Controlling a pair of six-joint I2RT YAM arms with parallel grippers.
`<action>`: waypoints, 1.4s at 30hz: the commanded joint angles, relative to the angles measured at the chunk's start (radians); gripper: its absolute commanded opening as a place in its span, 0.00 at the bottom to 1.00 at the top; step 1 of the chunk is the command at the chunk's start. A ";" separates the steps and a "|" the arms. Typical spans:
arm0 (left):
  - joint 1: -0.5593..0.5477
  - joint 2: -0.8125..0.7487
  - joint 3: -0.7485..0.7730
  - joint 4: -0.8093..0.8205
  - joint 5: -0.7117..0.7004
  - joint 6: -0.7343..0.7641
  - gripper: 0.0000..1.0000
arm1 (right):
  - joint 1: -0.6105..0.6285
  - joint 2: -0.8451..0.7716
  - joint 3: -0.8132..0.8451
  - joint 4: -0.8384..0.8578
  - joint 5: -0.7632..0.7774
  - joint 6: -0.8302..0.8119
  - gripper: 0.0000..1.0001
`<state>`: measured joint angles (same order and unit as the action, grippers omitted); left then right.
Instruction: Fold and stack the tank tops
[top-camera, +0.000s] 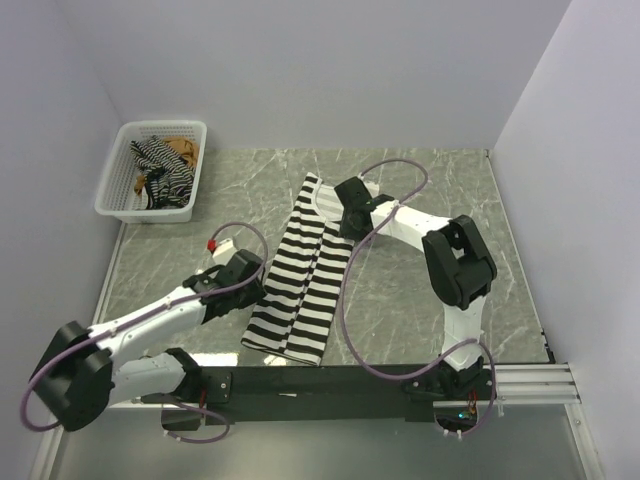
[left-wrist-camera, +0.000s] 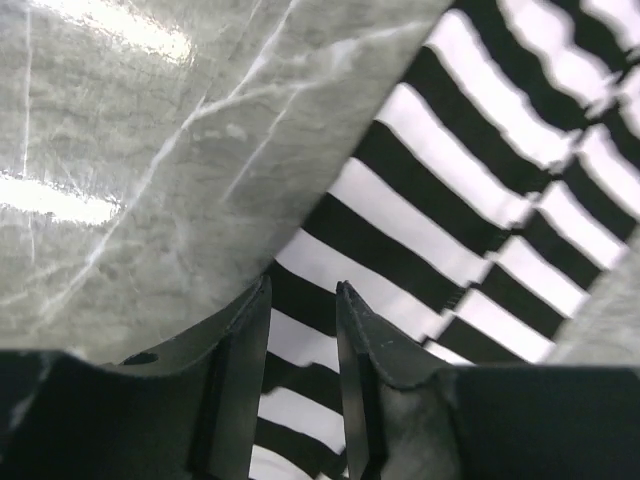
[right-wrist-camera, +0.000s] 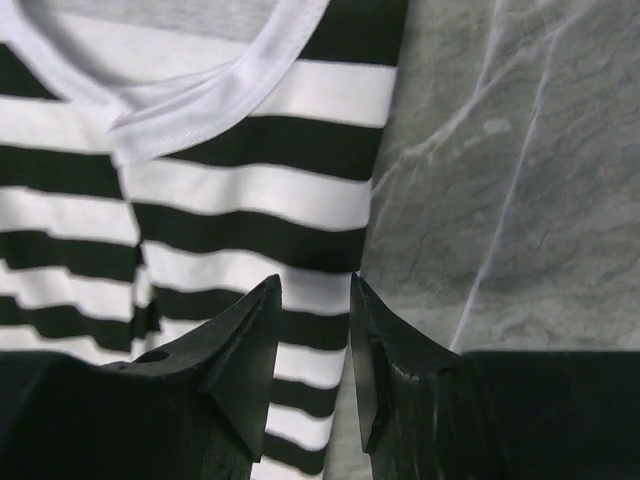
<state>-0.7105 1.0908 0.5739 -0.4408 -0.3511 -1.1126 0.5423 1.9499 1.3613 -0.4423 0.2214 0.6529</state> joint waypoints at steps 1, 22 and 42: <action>0.031 0.064 0.037 0.065 0.093 0.120 0.38 | -0.031 0.046 0.070 0.005 0.027 -0.010 0.41; 0.037 -0.023 -0.071 0.201 0.233 0.128 0.47 | -0.177 0.378 0.591 -0.189 0.006 -0.145 0.25; -0.044 -0.155 -0.270 0.277 0.271 0.013 0.50 | 0.019 -0.379 -0.458 0.134 -0.037 0.054 0.45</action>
<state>-0.7444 0.9737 0.3229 -0.1978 -0.0853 -1.0710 0.4885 1.6455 1.0428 -0.4149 0.2020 0.6128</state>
